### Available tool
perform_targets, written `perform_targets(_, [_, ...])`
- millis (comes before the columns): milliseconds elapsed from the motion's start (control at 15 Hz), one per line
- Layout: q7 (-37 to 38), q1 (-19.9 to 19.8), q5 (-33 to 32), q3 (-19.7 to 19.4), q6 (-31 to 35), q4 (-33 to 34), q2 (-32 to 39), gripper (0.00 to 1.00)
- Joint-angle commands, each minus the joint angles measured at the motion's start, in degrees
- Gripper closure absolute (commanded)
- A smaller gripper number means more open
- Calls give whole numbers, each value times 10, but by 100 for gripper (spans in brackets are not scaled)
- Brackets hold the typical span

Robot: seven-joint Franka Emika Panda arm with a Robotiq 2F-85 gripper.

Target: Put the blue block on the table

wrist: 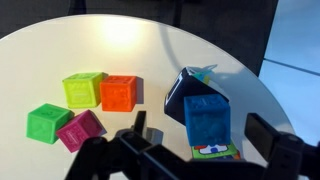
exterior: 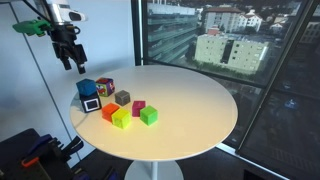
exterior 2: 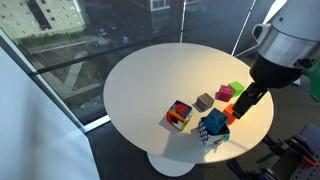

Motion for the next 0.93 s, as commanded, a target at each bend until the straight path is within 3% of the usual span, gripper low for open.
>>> perform_targets(0, [14,4,5,5,29,23,44,0])
perform_targets(867, [19,7,-21,12,105,34,131,0])
